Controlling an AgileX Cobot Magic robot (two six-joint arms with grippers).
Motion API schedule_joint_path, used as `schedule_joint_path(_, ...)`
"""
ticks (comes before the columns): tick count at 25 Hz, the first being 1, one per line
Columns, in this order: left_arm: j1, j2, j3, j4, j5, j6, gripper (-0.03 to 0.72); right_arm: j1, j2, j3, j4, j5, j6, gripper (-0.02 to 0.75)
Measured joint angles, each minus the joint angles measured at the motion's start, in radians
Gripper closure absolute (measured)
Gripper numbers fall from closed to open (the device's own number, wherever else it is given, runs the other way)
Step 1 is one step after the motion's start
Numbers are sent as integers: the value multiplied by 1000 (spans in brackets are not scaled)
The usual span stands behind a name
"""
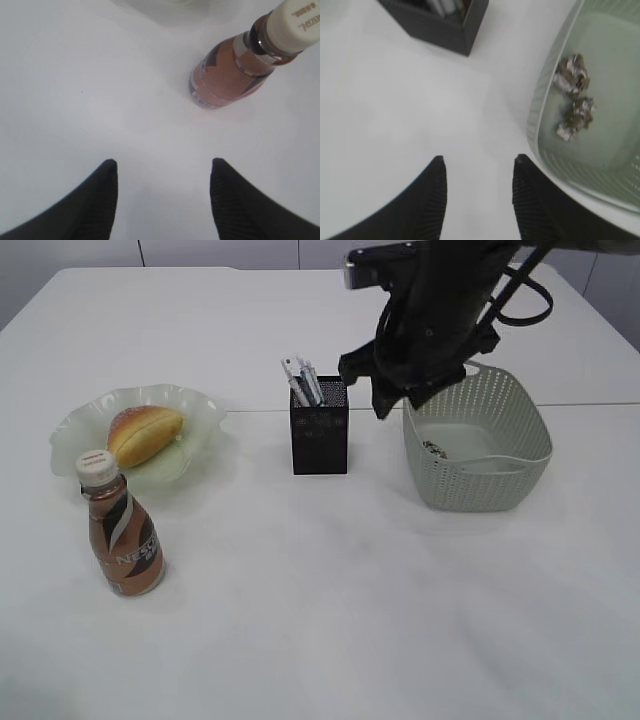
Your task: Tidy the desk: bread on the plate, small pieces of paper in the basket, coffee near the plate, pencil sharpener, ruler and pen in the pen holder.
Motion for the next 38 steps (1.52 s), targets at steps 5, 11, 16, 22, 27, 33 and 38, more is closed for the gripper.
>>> schedule_joint_path(5, 0, 0, 0, 22, 5, 0, 255, 0, -51, 15, 12, 107, -44, 428)
schedule_joint_path(11, 0, -5, 0, 30, 66, 0, 255, 0, -193, 112, -35, 118, -57, 428)
schedule_joint_path(16, 0, -84, 0, 30, 126, -2, 255, 0, -351, 214, -78, 129, -60, 428)
schedule_joint_path(22, 0, -303, 0, 30, 242, -22, 255, 0, -558, 354, -83, 142, -77, 428)
schedule_joint_path(27, 0, -554, 0, 30, 356, -24, 255, 0, -761, 491, -85, 141, -79, 428)
schedule_joint_path(33, 0, -831, 0, 39, 505, -26, 255, 0, -999, 632, -85, 141, -79, 429)
schedule_joint_path(38, 0, -992, 0, 39, 569, -26, 255, 0, -1204, 726, -85, 142, -77, 429)
